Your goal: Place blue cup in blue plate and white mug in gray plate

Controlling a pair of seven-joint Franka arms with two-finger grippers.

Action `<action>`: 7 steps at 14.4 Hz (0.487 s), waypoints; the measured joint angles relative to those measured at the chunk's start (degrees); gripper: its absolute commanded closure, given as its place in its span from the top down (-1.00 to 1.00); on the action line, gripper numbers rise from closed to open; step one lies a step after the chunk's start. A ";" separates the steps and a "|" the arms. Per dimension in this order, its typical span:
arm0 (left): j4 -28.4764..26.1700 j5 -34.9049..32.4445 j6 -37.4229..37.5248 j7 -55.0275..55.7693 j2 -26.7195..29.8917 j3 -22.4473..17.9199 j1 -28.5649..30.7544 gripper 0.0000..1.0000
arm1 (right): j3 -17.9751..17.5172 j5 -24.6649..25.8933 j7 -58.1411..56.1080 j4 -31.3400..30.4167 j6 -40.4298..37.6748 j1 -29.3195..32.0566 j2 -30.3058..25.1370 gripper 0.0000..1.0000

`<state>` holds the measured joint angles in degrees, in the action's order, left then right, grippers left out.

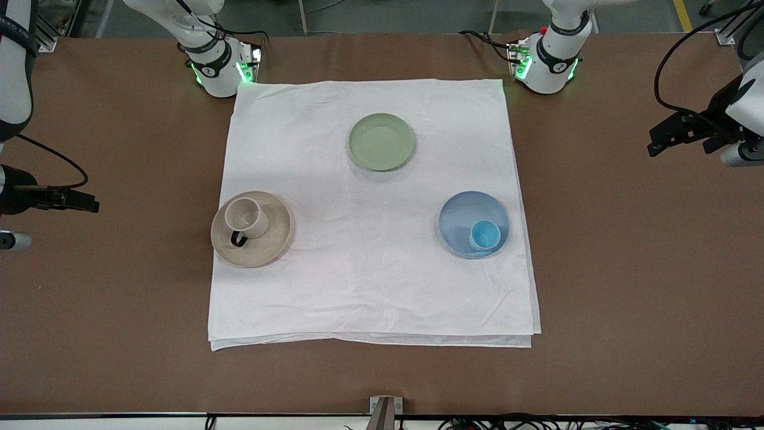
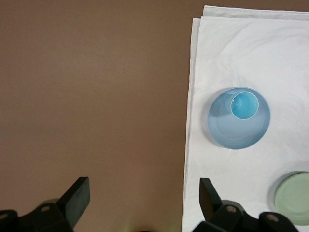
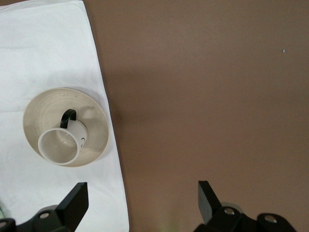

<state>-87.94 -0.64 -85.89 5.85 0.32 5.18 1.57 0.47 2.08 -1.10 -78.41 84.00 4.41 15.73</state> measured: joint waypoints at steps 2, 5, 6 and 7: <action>-0.01 0.00 0.01 -0.01 0.56 0.03 -0.02 1.00 | 0.04 -0.04 0.00 -0.81 -0.94 0.07 -2.04 1.00; -0.17 0.00 0.02 -0.01 1.11 0.04 0.03 1.00 | 0.02 -0.22 0.00 -3.96 -1.57 0.27 -6.54 1.00; -0.24 0.00 0.02 -0.01 1.12 0.04 0.09 1.00 | -0.11 -0.39 -0.01 -5.73 -1.57 0.41 -8.41 1.00; -0.29 0.00 0.02 -0.01 1.12 0.03 0.16 1.00 | -0.19 -0.53 -0.02 -7.68 -1.54 0.47 -10.41 1.00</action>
<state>-88.23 -0.64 -85.87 5.84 1.44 5.20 1.73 0.28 1.55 -1.12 -86.08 82.46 4.88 5.32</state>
